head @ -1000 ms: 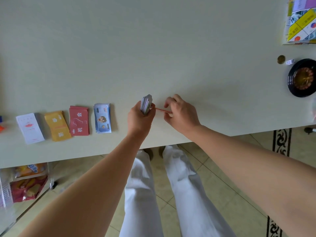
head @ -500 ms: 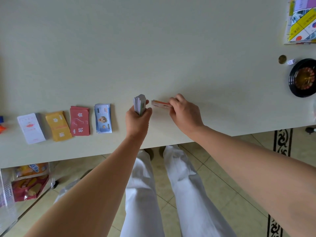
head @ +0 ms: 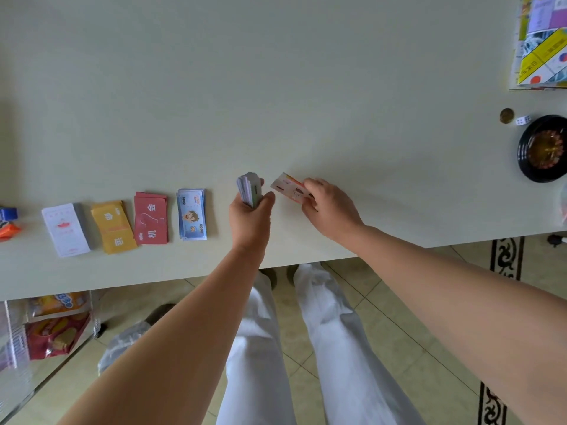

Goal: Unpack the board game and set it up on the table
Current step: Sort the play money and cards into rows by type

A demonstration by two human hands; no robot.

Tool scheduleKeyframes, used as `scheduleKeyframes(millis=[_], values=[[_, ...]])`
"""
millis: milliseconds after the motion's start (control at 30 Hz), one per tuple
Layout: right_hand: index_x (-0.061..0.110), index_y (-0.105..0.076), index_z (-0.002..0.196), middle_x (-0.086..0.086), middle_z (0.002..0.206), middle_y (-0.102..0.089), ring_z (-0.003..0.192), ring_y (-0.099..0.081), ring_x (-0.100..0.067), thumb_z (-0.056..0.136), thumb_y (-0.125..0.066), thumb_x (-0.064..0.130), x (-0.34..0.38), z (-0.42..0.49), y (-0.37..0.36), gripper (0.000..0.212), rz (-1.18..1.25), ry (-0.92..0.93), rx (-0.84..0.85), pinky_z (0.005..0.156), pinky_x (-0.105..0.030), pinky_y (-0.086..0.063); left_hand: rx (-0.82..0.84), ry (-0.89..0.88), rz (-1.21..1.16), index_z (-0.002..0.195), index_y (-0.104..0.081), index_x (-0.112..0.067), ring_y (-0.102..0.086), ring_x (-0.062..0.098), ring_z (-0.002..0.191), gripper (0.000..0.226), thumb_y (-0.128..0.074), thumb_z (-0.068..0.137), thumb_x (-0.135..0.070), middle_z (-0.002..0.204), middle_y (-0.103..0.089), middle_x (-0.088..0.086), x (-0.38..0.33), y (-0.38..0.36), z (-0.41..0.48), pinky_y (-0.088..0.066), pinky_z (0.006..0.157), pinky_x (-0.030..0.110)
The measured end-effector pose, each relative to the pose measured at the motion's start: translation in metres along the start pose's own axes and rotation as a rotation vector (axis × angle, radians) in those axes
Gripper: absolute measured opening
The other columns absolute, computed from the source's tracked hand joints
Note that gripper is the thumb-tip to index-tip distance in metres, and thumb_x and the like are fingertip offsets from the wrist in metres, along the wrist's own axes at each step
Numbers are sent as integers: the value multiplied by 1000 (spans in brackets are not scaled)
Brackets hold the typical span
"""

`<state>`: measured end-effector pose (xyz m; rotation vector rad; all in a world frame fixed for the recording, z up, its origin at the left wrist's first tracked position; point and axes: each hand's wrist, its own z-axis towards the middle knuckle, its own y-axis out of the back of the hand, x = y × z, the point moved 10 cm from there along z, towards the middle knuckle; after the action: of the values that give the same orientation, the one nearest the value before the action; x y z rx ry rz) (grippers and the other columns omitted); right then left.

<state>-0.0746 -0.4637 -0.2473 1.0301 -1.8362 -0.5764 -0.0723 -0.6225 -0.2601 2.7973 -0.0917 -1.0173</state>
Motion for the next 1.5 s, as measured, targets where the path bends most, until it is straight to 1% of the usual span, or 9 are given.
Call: scheduleKeyframes(millis=[233, 433, 533, 633, 867, 1067, 1267, 1333, 1500], values=[[11, -51, 86, -1, 72, -54, 61, -48, -22, 93, -52, 19, 24, 1, -13, 11, 320, -86, 183, 55, -31, -36, 32, 158, -159, 76, -58, -13, -46, 12, 51, 16, -66, 84, -3, 60, -53, 3, -3, 12, -8, -39, 53, 25], [9, -58, 108, -1, 88, -62, 72, -56, -16, 96, -49, 19, 44, -7, -38, 18, 610, -252, 417, 59, -27, -42, 27, 175, -135, 76, -59, -13, -48, 11, 53, 16, -67, 85, -3, 64, -57, 4, 0, 34, -11, -44, 54, 23], [10, -59, 104, -1, 90, -62, 70, -52, -11, 92, -52, 26, 48, -9, -48, 21, 523, -324, 469, 61, -25, -41, 16, 115, 13, 73, -58, -8, -42, 14, 50, 14, -66, 83, -2, 62, -52, 9, 0, 54, -6, -36, 48, 23], [13, -62, 100, -2, 98, -66, 88, -60, -16, 86, -61, 30, 48, -6, -49, 23, 528, -387, 395, 77, -32, -48, 16, 80, 108, 76, -59, -6, -41, 16, 52, 11, -66, 82, -1, 63, -51, 10, 1, 77, -2, -35, 50, 24], [10, -65, 93, -3, 83, -69, 70, -62, -10, 88, -67, 13, 68, 3, -61, 7, 701, -448, 358, 60, -21, -44, 59, 67, 85, 79, -62, -9, -43, 14, 53, 10, -68, 82, -2, 70, -56, 13, 0, 107, 5, -38, 48, 23], [15, -63, 78, -4, 75, -67, 63, -61, -10, 86, -68, 12, 55, 9, -72, 10, 770, -621, 130, 55, -18, -44, 19, 88, 7, 82, -64, -9, -50, 14, 54, 6, -64, 85, -5, 65, -57, 6, 7, 126, 16, -42, 57, 27], [21, -61, 62, -6, 76, -73, 78, -71, -24, 75, -70, 10, 40, 9, -85, 19, 515, -749, -11, 76, -38, -58, 98, 157, -189, 93, -67, -11, -54, 15, 61, 15, -55, 84, -10, 76, -62, 9, 17, 128, 13, -45, 62, 28], [21, -58, 61, -7, 74, -73, 76, -71, -26, 73, -69, 10, 40, 8, -83, 19, 461, -767, -37, 77, -42, -58, 135, 180, -221, 96, -66, -9, -57, 16, 63, 27, -48, 77, -14, 77, -63, 9, 18, 127, 10, -47, 61, 27], [19, -61, 75, -7, 85, -72, 75, -69, -22, 81, -69, 22, 57, 11, -64, 11, 565, -637, -73, 72, -39, -58, 254, 191, -255, 103, -61, -10, -70, 22, 82, 22, -45, 92, 0, 93, -72, 12, 15, 118, 2, -57, 73, 31]])
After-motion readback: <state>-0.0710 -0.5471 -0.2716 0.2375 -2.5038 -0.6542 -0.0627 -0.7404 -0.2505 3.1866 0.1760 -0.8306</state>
